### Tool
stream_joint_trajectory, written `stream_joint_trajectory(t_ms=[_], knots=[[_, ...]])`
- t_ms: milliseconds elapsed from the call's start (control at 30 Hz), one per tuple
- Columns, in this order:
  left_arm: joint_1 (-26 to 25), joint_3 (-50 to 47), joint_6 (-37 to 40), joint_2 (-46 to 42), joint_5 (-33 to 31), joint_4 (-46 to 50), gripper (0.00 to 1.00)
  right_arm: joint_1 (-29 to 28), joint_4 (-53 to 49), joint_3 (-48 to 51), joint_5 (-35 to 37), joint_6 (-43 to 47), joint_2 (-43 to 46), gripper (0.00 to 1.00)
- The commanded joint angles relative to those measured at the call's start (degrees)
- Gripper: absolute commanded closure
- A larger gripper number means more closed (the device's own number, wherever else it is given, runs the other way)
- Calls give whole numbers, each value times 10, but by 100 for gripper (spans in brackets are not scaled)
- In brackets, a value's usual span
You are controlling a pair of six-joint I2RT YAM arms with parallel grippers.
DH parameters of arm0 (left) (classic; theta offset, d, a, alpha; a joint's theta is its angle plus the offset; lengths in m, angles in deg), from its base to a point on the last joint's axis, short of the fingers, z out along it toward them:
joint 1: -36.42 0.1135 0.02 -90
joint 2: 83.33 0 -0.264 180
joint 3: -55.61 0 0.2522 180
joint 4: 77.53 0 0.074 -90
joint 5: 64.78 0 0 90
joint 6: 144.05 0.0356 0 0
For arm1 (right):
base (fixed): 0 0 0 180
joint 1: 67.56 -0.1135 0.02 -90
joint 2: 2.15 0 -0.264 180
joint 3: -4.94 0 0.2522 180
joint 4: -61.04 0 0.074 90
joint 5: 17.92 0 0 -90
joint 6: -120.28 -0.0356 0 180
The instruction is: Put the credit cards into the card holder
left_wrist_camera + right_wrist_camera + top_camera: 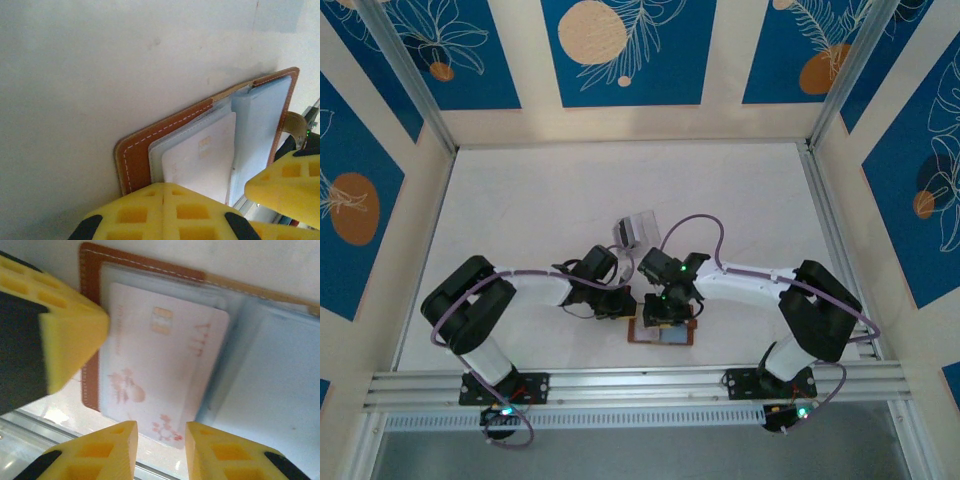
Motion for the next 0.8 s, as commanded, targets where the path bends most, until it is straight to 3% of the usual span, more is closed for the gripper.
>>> stream_joint_trajectory(t_ms=[0,367,567,767], knots=[[-7,-15,-2,-6,-15,23,96,1,-26,-1,5,2,-3,68],[-7,-15,0,-7,-17,28,95,-12,22,-13,-34,6,-46,70],[-7,-19,-4,-7,-16,24,95,-11,41,-30,-21,22,-23,71],[-6,-12,-7,-27,-22,39,95,3,48,-52,-29,43,-67,71]])
